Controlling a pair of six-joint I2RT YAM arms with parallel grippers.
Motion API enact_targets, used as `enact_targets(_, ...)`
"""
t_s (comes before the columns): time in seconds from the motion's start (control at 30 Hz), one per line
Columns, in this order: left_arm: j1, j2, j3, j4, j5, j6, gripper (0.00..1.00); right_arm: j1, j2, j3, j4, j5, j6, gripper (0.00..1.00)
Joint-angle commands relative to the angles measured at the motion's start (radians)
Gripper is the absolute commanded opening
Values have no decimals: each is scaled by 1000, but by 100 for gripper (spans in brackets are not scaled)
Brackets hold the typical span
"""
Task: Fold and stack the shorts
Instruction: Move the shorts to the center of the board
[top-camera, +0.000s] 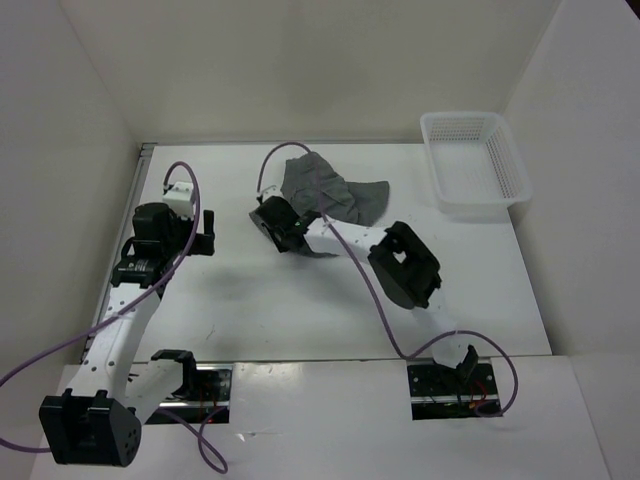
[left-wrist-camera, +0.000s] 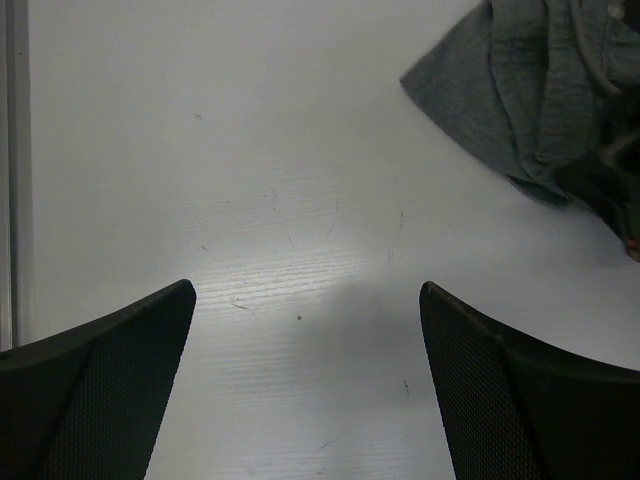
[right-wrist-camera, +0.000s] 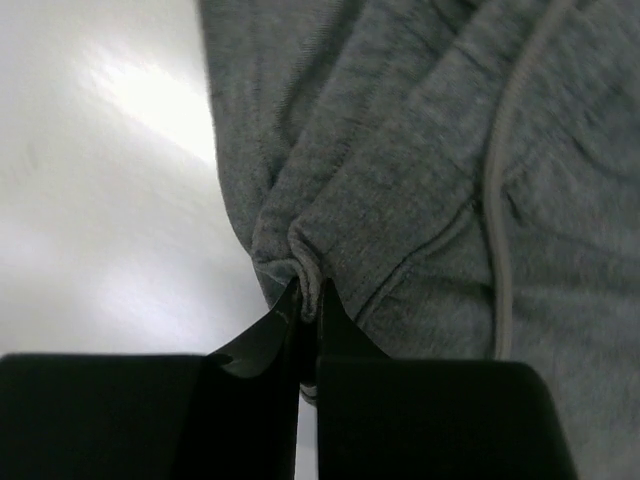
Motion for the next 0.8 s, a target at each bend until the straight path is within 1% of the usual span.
enact_targets(0.0,4,-19,-3,25,8,3,100,-4,-269,-211,-1,-34,-17,0)
enact_targets(0.03,4,-19,-3,25,8,3,100,-4,-387,-268,-1,-69,-27,0)
enact_targets(0.07,4,-19,-3,34,17,3,100,-4,-444,-380,-13,-148,-37,0)
enact_targets(0.1,4,-19,-3,35,17,3,100,-4,-500,-432,-43,-198,-52,1)
enact_targets(0.13,4,-8,-3,35,28,3,100,-4,-555,-482,-62,-247,-52,8)
enact_targets(0.17,4,-8,-3,44,42,3,100,-4,-660,-579,-83,-296,-63,22)
enact_targets(0.2,4,3,-3,44,51,3,100,-4,-710,-627,-102,-350,-63,50)
enact_targets(0.23,4,3,-12,44,69,3,100,-4,-757,-672,-135,-350,-52,63)
enact_targets(0.27,4,16,-12,53,80,3,100,-22,-844,-747,-151,-336,-25,78)
enact_targets(0.3,4,17,-12,53,93,3,100,-74,-885,-773,-165,-294,-15,87)
enact_targets(0.33,-5,27,-12,53,106,3,100,-116,-920,-784,-175,-293,-5,94)
enact_targets(0.37,-15,40,-12,53,135,3,100,-156,-978,-784,-165,-293,-5,95)
enact_targets(0.4,-15,40,-12,53,157,3,100,-202,-998,-775,-142,-293,-14,95)
enact_targets(0.43,-28,53,-22,38,178,3,100,-202,-999,-760,-111,-283,-26,97)
enact_targets(0.47,-47,64,-38,38,223,3,100,-202,-990,-703,-56,-283,-37,97)
enact_targets(0.5,-58,64,-47,25,241,3,100,-202,-904,-660,-39,-273,-37,97)
enact_targets(0.53,-67,73,-59,25,257,3,100,-202,-837,-548,-30,-237,-37,97)
enact_targets(0.57,-76,89,-70,25,266,3,100,-202,-762,-483,-30,-211,-23,97)
enact_targets(0.6,-87,98,-82,36,283,3,100,-202,-606,-415,-30,-176,-14,96)
enact_targets(0.63,-98,107,-82,50,283,3,100,-202,-529,-345,-46,-130,-14,96)
enact_targets(0.67,-98,121,-82,50,292,3,100,-202,-456,-203,-56,-120,-23,95)
enact_targets(0.7,-98,121,-73,76,292,3,100,-202,-328,-136,-56,-105,-34,93)
enact_targets(0.73,-98,121,-73,76,292,3,100,-202,-266,-5,-56,-77,-34,93)
enact_targets(0.77,-98,121,-73,87,292,3,100,-202,-206,66,-85,-66,-34,93)
